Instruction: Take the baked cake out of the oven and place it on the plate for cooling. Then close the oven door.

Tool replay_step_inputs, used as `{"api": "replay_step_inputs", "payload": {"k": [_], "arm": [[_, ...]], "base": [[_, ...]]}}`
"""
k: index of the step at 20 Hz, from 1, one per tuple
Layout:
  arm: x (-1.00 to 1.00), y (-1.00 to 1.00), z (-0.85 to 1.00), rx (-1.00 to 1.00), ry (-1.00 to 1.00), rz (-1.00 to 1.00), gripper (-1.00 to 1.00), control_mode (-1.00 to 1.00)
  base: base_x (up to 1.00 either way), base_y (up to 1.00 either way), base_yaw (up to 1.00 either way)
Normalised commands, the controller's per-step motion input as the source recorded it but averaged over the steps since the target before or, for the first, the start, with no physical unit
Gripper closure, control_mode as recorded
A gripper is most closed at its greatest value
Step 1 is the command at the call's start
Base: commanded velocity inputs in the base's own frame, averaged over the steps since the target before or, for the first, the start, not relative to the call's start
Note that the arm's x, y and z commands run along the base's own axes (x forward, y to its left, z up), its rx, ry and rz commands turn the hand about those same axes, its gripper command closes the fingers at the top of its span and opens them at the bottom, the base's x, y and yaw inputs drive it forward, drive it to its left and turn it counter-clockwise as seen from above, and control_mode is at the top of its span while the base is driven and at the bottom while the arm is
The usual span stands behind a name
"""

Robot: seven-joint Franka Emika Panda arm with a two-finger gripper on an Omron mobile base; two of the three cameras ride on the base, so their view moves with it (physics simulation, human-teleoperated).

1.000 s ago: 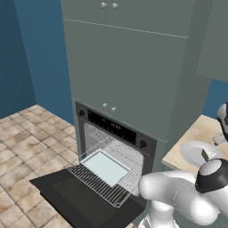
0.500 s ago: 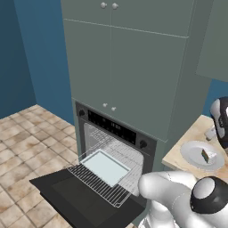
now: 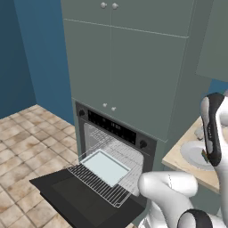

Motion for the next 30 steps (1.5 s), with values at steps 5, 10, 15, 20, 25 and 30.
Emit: {"api": "replay_step_inputs", "payload": {"k": [5,10,15,20,25,30], "arm": [[-0.43,1.0,0.36,-0.08,0.01,0.0,-1.0,-1.0],[-0.17,1.0,0.19,-0.03,0.08,0.01,-1.0,-1.0],[0.0,0.92,0.04,0.0,0.13,0.01,-1.0,-1.0],[0.0,0.78,0.0,0.0,0.14,0.01,-1.0,-1.0],[0.0,0.69,-0.14,0.0,0.12,0.02,-1.0,-1.0],[0.01,0.59,-0.44,0.0,0.06,0.02,-1.0,-1.0]], "base": [[0.0,0.0,0.0],[0.0,0.0,0.0],[0.0,0.0,0.0],[0.0,0.0,0.0],[0.0,0.0,0.0],[0.0,0.0,0.0]]}}
